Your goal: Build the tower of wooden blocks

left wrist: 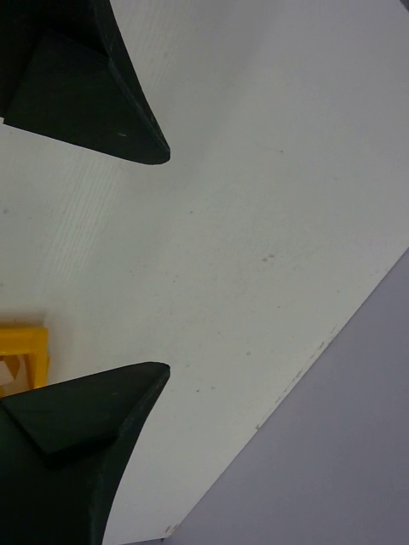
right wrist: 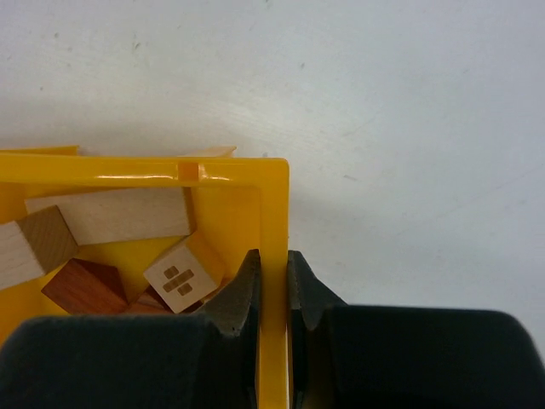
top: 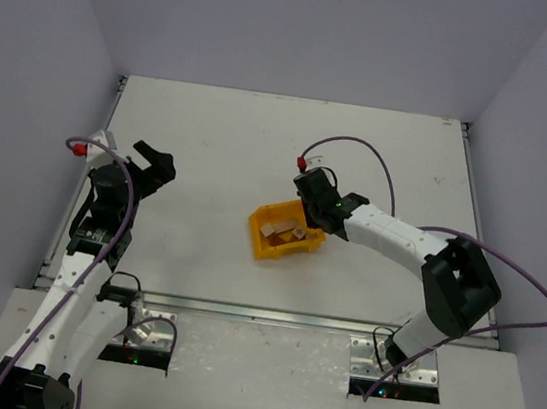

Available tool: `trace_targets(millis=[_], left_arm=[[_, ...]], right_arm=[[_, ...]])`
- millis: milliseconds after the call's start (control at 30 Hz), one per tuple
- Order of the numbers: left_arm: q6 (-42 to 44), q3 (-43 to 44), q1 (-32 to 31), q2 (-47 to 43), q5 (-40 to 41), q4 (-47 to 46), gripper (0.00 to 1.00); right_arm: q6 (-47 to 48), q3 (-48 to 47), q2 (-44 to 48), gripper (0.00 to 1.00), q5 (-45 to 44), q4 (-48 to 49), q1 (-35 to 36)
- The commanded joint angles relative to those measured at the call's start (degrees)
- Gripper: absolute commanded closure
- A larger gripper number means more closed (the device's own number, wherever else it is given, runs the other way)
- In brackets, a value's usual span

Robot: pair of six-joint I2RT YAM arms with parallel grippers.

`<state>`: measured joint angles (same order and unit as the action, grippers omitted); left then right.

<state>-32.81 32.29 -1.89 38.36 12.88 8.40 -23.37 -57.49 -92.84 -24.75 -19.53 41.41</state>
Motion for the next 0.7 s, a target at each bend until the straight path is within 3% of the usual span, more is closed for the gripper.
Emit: trace_targets(millis=[0, 133, 400, 667], left_arm=[[-0.61, 0.31, 0.13, -0.92, 2.13, -0.21, 0.00], [-0.85, 0.40, 0.04, -1.02, 3.13, 0.39, 0.00], [-1.03, 0.41, 0.05, -0.74, 4.35, 0.65, 0.00], [-1.37, 0.25, 0.06, -0.92, 4.50, 0.75, 0.00]], right_arm=[[11.23, -3.99, 4.70, 1.00, -10.81, 4.45, 0.08], [26.91, -5.67, 5.40, 1.00, -15.20, 14.85, -0.01], [45.02, -15.12, -2.62, 1.00, -21.93, 21.66, -0.10], [50.35, -18.90, -6.95, 1.00, -22.46, 24.46, 0.85]])
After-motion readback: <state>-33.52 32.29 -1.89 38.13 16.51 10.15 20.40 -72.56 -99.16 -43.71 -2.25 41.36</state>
